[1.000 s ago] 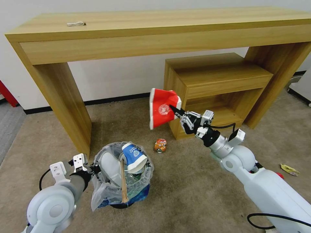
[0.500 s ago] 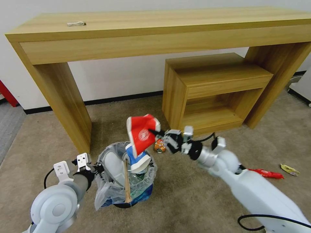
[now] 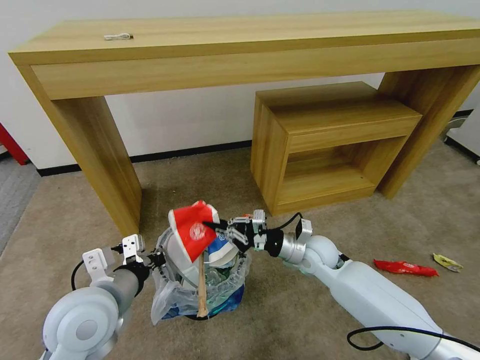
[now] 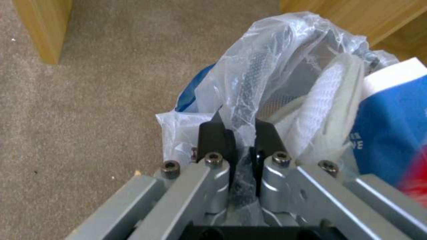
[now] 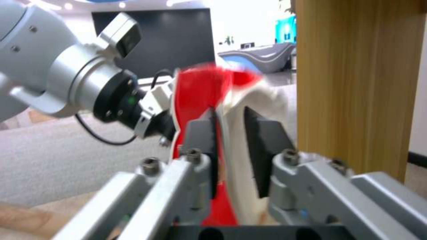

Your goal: Pick up the trash bin and place the garbage on the floor into it.

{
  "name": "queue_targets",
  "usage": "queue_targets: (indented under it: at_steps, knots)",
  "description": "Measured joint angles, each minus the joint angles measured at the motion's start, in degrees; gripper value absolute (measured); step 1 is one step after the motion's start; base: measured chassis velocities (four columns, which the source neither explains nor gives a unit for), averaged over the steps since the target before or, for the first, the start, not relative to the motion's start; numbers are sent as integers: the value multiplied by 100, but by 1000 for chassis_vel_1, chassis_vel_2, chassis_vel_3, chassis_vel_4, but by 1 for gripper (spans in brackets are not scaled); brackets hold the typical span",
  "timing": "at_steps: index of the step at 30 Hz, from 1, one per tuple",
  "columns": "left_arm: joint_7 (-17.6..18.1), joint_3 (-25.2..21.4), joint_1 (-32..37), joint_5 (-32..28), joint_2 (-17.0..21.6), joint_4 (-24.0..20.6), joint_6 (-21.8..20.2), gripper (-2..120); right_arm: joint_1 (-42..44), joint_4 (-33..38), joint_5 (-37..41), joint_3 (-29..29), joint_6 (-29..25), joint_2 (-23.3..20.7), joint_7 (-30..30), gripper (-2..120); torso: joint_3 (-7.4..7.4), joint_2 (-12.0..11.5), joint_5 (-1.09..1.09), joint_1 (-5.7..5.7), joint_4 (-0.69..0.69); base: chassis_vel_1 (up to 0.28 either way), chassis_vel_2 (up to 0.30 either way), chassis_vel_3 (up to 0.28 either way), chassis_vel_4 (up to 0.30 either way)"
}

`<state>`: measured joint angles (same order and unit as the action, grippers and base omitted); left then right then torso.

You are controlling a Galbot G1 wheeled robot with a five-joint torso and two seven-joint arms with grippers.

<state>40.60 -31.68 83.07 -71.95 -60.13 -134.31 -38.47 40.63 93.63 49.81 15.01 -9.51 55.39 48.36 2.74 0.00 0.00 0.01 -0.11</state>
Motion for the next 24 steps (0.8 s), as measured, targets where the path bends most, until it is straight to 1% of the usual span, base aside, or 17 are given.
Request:
queue_targets:
  at_steps: [1,4,5,8,9,10,12,13,14,15,16,17,18,20,21,22,24]
  knots:
    - [0,0,0,0,0,0,0,3,0,0,0,0,0,0,0,21,0,0,0,0,0,0,0,0,0]
    - [-1,6,-10,11,6,29,0,3,72,15,-43,-89,4,-28,-31,34,0,0,1,0,0,0,0,0,0]
    - [-1,6,-10,11,6,29,0,3,72,15,-43,-89,4,-28,-31,34,0,0,1,0,0,0,0,0,0]
    - [-2,12,-19,38,12,51,0,3,96,116,-54,-306,-59,-79,-307,47,0,0,1,0,0,0,0,0,0]
    - [-2,12,-19,38,12,51,0,3,96,116,-54,-306,-59,-79,-307,47,0,0,1,0,0,0,0,0,0]
    - [-2,12,-21,54,14,57,0,3,99,153,-33,-400,-95,-100,-411,54,0,0,1,0,0,0,0,0,0]
    - [-2,7,-31,72,24,74,3,3,101,235,23,-600,-173,-143,-655,62,0,0,1,0,0,0,0,0,0]
    - [-2,7,-31,72,24,74,3,3,101,235,23,-600,-173,-143,-655,62,0,0,1,0,0,0,0,0,0]
    - [-2,-1,-38,81,31,87,6,3,101,279,43,-685,-222,-164,-820,68,0,0,0,0,0,0,0,0,0]
    - [0,-20,-52,97,41,117,23,3,103,372,49,-816,-284,-193,-1261,74,0,0,1,0,0,0,0,0,0]
    - [0,-20,-52,97,41,117,23,3,103,372,49,-816,-284,-193,-1261,74,0,0,1,0,0,0,0,0,0]
    - [27,-61,-75,113,61,167,55,3,136,514,29,-999,-264,-250,-1972,79,0,0,1,0,1,0,0,0,0]
    - [61,-93,-87,127,74,203,80,3,183,602,-24,-1120,-191,-302,-2397,84,0,0,0,0,1,0,0,0,0]
    - [107,-128,-94,149,88,238,109,3,251,677,-122,-1247,-88,-362,-2808,91,0,0,0,0,0,0,0,0,0]
    - [107,-128,-94,149,88,238,109,3,251,677,-122,-1247,-88,-362,-2808,91,0,0,0,0,0,0,0,0,0]
    - [124,-143,-93,169,95,250,122,3,284,699,-164,-1299,-56,-392,-2945,95,0,0,0,0,0,0,0,0,0]
    - [165,-253,-89,395,138,308,199,3,675,790,-499,-1711,16,-603,-3358,100,0,0,1,0,0,0,0,0,0]
